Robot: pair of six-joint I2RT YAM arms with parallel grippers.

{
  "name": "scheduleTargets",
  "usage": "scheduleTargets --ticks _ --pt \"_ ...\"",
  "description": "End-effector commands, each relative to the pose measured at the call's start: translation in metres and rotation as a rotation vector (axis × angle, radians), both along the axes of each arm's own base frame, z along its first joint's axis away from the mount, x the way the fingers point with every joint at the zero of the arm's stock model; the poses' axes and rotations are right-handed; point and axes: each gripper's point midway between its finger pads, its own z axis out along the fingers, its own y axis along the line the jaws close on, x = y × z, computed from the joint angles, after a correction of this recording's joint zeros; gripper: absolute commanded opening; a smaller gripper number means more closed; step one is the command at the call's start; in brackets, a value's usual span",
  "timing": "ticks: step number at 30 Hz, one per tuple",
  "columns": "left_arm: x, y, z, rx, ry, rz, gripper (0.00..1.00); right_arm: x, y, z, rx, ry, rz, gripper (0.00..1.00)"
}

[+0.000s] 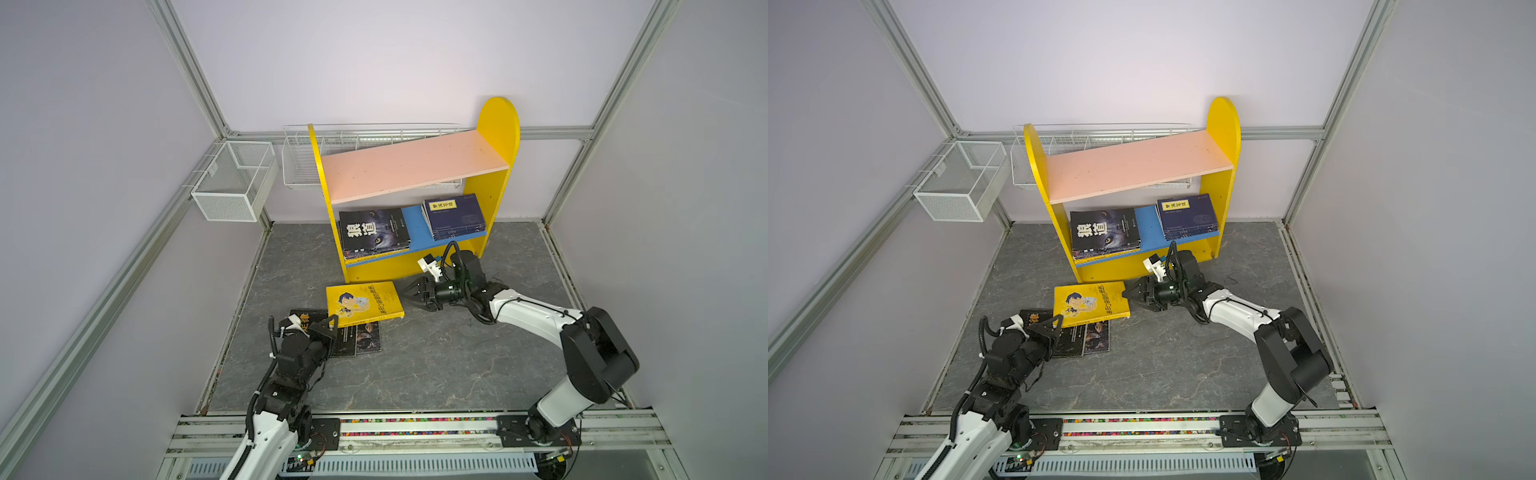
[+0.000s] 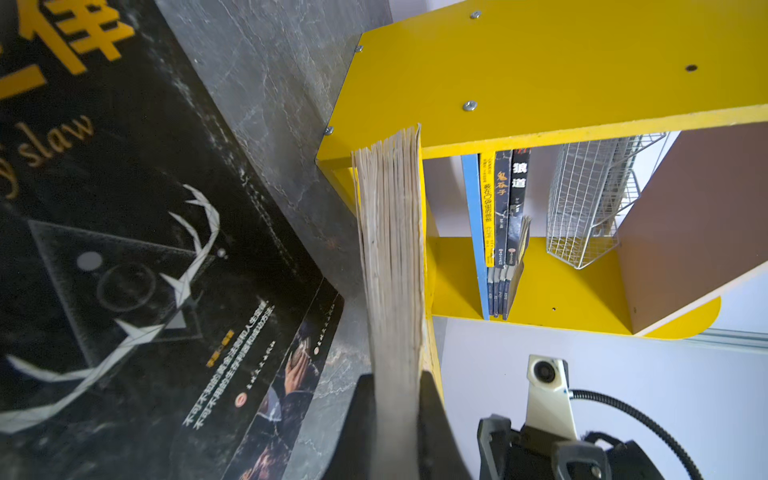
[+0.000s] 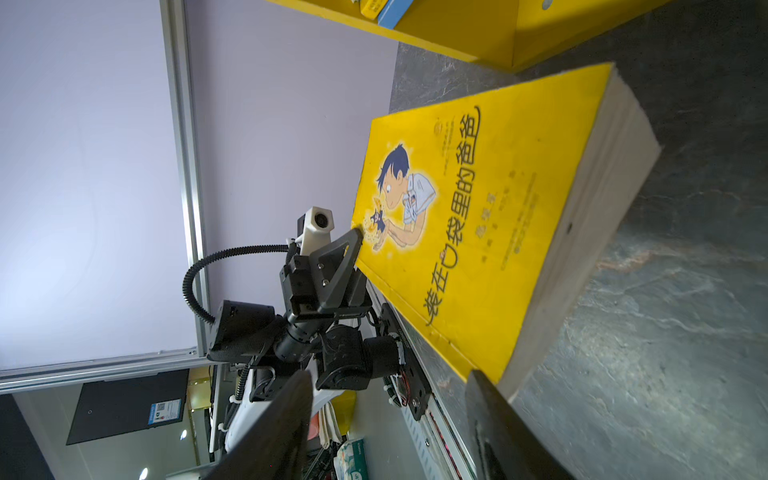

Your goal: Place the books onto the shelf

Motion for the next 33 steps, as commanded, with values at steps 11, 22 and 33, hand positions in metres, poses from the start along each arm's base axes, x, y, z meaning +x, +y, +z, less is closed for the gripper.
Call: scheduleTargets --ticks 11,22,33 --pt "0.018 -0.005 0.084 -0.095 -0.248 0.069 0.00 -0.042 0.036 0.003 -0.040 0.013 0.226 0.64" --pt "0.016 -0.005 0.093 -0.099 -0.274 0.068 0.00 -0.024 0.056 -0.004 -0.021 0.098 0.181 0.63" --pt "0.012 -0.007 0.086 -0.095 -0.269 0.056 0.00 0.017 0.060 0.001 0.126 0.215 -0.129 0.53"
